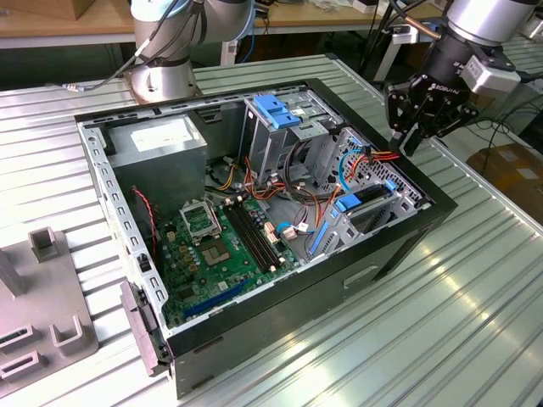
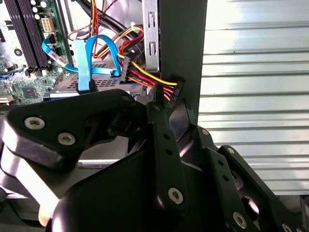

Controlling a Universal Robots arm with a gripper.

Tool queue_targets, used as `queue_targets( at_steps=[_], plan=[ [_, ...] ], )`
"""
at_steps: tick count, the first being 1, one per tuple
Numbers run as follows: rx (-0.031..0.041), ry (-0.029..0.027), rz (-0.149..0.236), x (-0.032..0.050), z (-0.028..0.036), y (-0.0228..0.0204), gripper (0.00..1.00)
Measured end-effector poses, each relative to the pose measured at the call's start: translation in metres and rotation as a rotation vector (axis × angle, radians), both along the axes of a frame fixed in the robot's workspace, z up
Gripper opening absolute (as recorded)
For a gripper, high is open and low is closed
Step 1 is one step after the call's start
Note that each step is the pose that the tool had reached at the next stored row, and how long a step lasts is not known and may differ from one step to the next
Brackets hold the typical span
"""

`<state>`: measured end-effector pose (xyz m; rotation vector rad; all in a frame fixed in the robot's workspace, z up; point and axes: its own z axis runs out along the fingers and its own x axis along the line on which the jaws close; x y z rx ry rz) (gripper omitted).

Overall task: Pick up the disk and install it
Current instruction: 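Insert the first disk wire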

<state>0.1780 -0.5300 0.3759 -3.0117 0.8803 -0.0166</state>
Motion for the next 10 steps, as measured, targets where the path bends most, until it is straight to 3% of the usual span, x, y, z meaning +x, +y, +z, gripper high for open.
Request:
queue_targets(
  at_steps=[2,4,5,10],
  plan=[
    [0.0002,-0.0077,0.003,0.0000,-0.0002,0.0001,0.33],
    [0.0001,-0.0226,0.018,0.0000,-0.0005,0.0000,0.33],
    [0.0002,-0.0248,0.037,0.0000,-0.0006,0.0000,0.33],
    [0.0014,-0.0254,0.129,0.0000,-0.0044,0.0000,0.33]
  ],
)
